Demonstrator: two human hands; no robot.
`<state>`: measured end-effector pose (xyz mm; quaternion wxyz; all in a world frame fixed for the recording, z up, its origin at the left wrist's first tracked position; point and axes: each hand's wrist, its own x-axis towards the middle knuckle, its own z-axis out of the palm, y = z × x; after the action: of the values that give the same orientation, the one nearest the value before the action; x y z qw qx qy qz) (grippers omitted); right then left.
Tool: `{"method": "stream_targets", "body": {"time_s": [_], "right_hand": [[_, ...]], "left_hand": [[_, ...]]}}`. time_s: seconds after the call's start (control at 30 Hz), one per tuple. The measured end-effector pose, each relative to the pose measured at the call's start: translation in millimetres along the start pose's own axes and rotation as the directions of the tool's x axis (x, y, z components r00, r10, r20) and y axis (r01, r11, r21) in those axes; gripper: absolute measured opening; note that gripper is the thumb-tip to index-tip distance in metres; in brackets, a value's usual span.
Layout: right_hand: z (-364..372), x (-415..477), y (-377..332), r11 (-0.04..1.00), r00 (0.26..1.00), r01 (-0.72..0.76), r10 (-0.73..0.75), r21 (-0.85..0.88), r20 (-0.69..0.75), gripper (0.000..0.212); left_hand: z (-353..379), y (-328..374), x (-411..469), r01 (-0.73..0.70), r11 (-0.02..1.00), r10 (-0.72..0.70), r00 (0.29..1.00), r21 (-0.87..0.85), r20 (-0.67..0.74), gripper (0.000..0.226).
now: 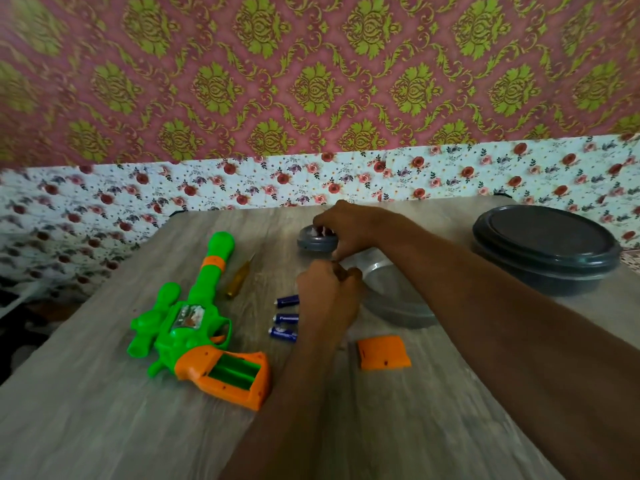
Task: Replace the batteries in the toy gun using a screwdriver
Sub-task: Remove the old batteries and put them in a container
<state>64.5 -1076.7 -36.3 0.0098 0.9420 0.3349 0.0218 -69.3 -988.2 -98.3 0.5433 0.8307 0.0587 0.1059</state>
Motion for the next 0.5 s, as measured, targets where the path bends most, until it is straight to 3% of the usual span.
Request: {"method": "stream_targets", "body": {"time_s": [0.23,0.4,0.5], "right_hand": [[7.2,2.5,5.9,0.991,0.999,-0.017,0.012,0.134,0.032,0.073],[9.0,-2.9,4.8,0.985,0.998,-0.026,0.018,0.168,0.053,0.11],[8.7,-10.6,8.5,0.983,0.998,-0.056,0.059,0.174,-0.012,0.081]], "left_hand": [[-4.1,1.0,-1.5,-0.044,0.999,0.044,0.999,-0.014,-0.007,0.031],[-4.9,0.8,-3.5,-0.096,0.995,0.097,0.994,0.015,-0.048,0.033],[-4.1,-4.0,-0.3,-0.12,0.993,0.12,0.99,0.008,-0.07,0.026]]}}
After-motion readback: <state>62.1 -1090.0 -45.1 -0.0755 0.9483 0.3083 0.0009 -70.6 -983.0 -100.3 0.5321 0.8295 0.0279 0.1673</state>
